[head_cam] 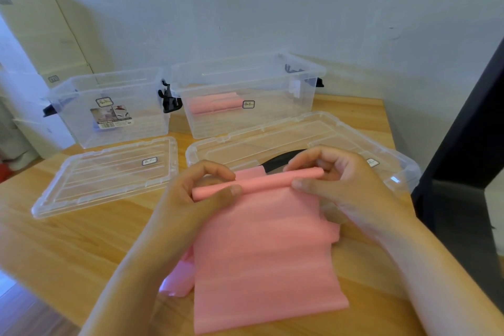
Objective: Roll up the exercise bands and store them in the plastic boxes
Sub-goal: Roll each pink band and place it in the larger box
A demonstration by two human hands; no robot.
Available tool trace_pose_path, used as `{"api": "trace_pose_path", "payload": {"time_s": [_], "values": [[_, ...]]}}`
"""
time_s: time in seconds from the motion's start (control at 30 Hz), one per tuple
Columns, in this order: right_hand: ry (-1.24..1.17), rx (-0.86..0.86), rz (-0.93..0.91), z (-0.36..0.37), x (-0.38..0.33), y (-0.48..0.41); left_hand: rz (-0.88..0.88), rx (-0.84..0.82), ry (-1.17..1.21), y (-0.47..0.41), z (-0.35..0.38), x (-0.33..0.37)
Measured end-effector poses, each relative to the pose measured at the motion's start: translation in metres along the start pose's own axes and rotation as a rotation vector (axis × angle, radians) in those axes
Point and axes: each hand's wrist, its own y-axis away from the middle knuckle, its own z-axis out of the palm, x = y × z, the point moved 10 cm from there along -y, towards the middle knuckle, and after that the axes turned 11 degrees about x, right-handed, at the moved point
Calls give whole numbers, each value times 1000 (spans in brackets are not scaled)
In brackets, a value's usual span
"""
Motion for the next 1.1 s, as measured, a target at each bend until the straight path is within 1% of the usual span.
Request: {"api": "trace_pose_path", "payload": {"time_s": [0.1,0.17,0.3,0.4,0.53,0.6,0.7,0.8,1.1], "values": [[-1,-27,49,4,5,1,68,8,14,-2,-3,5],[8,-26,73,4,8,2,76,8,47,-3,-4,6],[-17,16,31,1,3,1,19,0,88,-4,-3,1],[4,13,-21,0,0,1,-44,-61,153,-3,4,-6],[-40,10,-13,1,-1,1,1,-53,169,-4,2,-1],[-72,51,28,-2,2,1,43,-17,163,-5,-1,3],[-87,189,79,-12,10,-1,51,64,192,-7,-7,2],[-129,296,100,-20,16,-2,51,86,213,-6,-4,3],[-185,423,85,-32,15,2,-49,165,286,2,3,-3]]}}
